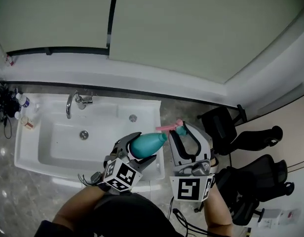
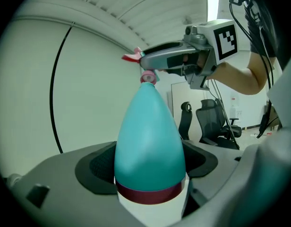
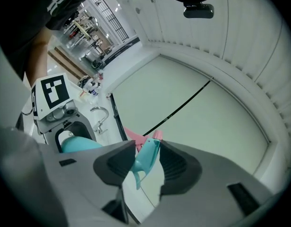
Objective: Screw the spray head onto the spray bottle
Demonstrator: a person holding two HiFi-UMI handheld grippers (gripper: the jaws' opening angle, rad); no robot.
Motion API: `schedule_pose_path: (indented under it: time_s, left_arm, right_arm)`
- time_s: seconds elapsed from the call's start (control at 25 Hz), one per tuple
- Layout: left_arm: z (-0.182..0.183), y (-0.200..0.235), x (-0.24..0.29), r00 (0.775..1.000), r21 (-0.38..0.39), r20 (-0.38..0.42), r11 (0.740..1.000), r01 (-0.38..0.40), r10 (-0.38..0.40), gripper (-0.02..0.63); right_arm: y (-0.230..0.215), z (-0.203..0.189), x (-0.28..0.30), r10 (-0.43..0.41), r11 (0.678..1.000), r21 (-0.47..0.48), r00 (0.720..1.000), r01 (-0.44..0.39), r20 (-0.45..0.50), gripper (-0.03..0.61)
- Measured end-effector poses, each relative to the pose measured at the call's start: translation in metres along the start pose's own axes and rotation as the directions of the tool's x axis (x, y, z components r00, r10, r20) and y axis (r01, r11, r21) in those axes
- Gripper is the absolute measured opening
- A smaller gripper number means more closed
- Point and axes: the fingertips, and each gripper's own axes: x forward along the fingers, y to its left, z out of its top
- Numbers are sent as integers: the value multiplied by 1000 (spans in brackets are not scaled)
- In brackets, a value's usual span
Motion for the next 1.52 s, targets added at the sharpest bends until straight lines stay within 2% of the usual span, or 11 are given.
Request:
schedule_pose_path:
  time_s: [0.24,0.44,0.56,0.64,0.72,0.88,0.96,1.08,1.24,1.36,1.52]
  left_arm:
    - [19,9,0,995,17,82,998,-66,64,399]
    - [20,21,-7,991,96,50,987,-127,123,399]
    - [21,31,-12,976,227,17,950,-215,216,397]
    - [19,38,-15,957,329,-14,905,-269,290,397]
    - [15,42,-15,947,370,-38,885,-284,320,397]
    - [5,45,-13,956,303,-60,918,-257,288,397]
    - [2,44,-13,958,298,-61,921,-249,279,397]
    - [3,45,-14,952,332,-50,904,-269,301,397]
    - [2,45,-11,956,343,-33,901,-264,293,397]
    - [5,39,-10,972,305,9,925,-228,237,397]
    - [17,34,-11,979,251,88,947,-198,182,397]
  right_arm:
    - [8,21,4,8,994,-105,1000,-9,-14,161]
    - [12,28,5,-6,987,-160,999,-1,-41,161]
    - [13,25,11,-18,993,-116,997,10,-74,161]
    - [12,20,16,-18,999,-42,995,14,-102,161]
    - [12,13,18,-24,998,60,989,33,-143,161]
    - [16,3,15,44,939,342,977,32,-210,161]
    - [16,4,14,73,920,391,975,15,-210,138]
    - [15,3,15,124,905,425,966,-16,-227,135]
    - [16,4,10,264,821,560,943,-110,-202,135]
    - [15,9,3,374,787,574,915,-226,-151,135]
    - [14,18,-8,450,820,450,884,-353,-126,135]
